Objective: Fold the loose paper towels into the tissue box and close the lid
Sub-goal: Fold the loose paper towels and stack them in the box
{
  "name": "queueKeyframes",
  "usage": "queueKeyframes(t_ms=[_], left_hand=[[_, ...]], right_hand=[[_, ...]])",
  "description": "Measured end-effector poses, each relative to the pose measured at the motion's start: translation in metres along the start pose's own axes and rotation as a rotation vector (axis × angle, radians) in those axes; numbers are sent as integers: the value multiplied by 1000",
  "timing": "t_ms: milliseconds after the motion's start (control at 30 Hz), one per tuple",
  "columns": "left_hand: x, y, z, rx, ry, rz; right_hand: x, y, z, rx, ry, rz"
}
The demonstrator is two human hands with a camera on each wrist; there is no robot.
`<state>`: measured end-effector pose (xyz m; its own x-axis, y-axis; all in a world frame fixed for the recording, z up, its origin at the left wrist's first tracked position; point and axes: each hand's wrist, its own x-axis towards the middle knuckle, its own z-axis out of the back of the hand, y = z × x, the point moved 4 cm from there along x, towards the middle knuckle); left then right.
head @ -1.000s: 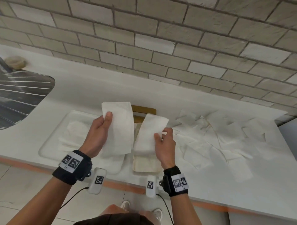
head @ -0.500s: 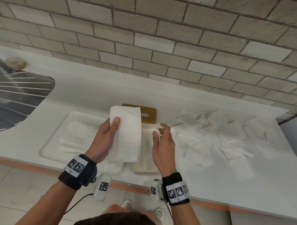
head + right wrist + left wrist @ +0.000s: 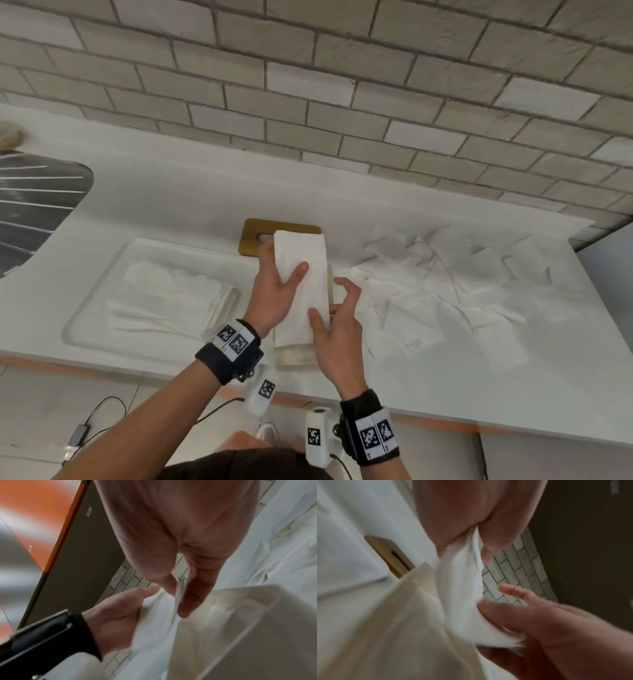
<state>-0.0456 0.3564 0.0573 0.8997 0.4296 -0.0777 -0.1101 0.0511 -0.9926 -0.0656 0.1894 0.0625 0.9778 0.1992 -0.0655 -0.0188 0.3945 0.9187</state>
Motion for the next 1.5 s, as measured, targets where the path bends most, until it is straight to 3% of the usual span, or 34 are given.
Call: queueKeyframes(t_ms=[100, 167, 300, 400, 467, 567, 633, 733, 867, 967, 1067, 1233, 1333, 1500], left_hand=[[13, 21, -1, 279, 113, -48], [17, 32, 5, 452, 120, -59], [12, 28, 13, 789, 98, -319], [4, 23, 0, 953, 348, -504], [1, 33, -16, 1117, 586, -446], [-1, 56, -36, 1390, 777, -306], [-1, 69, -42, 1533, 834, -226], [5, 76, -43, 1694, 815, -222], [15, 71, -39, 1726, 825, -196], [17, 61, -41, 1681, 817, -166], [10, 36, -46, 1557, 716, -140], [-16, -17, -82, 1135, 451, -359], [-24, -27, -123, 980, 464, -387], [-7, -2, -184, 945, 551, -206]], right_hand=[[10, -26, -13, -296, 161, -58], [10, -33, -20, -438, 259, -135], [6, -32, -21, -562, 306, -175], [8, -35, -22, -615, 375, -218], [10, -34, -17, -588, 385, -184], [23, -36, 16, -445, 192, -95], [34, -50, 47, -412, 74, -77], [53, -83, 95, -523, 11, -87], [72, -129, 130, -879, 175, -97], [76, -154, 138, -955, 270, -101], [79, -167, 145, -912, 208, -88], [93, -170, 167, -727, 109, -70], [103, -151, 181, -528, 70, -13], [115, -113, 203, -323, 35, 61]])
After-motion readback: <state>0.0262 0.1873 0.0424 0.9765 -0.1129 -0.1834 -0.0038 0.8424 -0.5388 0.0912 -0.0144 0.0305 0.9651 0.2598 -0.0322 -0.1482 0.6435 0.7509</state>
